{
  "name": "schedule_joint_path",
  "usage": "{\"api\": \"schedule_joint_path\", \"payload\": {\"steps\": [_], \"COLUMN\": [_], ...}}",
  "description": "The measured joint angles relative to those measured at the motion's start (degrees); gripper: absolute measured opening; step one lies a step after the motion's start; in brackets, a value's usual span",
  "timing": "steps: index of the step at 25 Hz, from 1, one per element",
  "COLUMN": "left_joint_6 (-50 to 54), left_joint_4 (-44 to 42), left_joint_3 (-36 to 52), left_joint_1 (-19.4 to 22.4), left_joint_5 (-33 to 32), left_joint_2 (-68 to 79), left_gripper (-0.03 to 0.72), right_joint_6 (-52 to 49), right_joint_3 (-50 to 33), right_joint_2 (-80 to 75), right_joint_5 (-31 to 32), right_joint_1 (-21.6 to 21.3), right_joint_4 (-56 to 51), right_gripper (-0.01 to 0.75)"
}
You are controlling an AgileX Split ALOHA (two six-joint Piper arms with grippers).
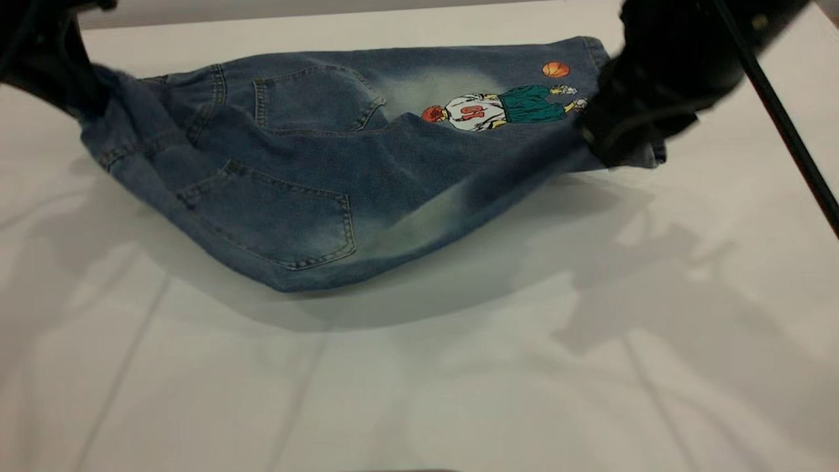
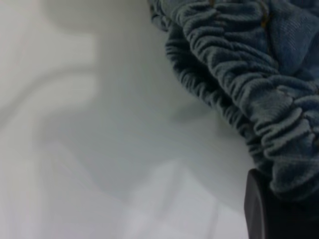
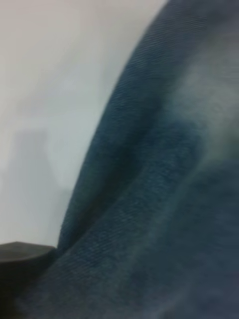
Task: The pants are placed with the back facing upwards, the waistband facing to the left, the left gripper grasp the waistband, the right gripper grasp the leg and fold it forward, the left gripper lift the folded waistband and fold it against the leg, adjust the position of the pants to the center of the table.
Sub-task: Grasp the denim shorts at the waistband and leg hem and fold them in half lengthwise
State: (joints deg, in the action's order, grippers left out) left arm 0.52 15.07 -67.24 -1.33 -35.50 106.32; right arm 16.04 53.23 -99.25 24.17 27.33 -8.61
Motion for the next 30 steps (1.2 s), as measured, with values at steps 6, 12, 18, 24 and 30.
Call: {"api": "schedule_joint_path", "payload": {"steps": [6, 12, 18, 24, 30], "left_joint_6": [0.1, 3.8, 5.5, 5.8, 5.8], "left_joint_4": [5.8, 14.7, 26.7, 40.2, 45.7], "left_joint_3": [-0.1, -0.1, -0.1, -0.1, -0.1], "left_joint_1": [0.0, 0.0, 0.0, 0.0, 0.0], "left_joint_5": [4.5, 13.1, 20.0, 23.9, 29.6], "left_joint_2": [-0.1, -0.1, 1.0, 5.9, 9.1], "left_gripper": [0.076, 0.076, 0.076, 0.076, 0.076], "right_joint_6": [0.0, 0.0, 0.0, 0.1, -0.4], "right_joint_3": [5.8, 9.9, 16.6, 24.2, 28.6], "right_joint_2": [-1.1, -5.3, -11.9, -19.2, -22.4], "right_joint_5": [-1.4, -2.9, -3.1, -3.2, -5.8], "right_joint_1": [-4.0, -10.5, -12.0, -12.1, -13.8], "right_joint_4": [1.1, 1.4, 1.4, 1.4, 1.1], "right_gripper": [0.032, 0.032, 0.032, 0.032, 0.032]}}
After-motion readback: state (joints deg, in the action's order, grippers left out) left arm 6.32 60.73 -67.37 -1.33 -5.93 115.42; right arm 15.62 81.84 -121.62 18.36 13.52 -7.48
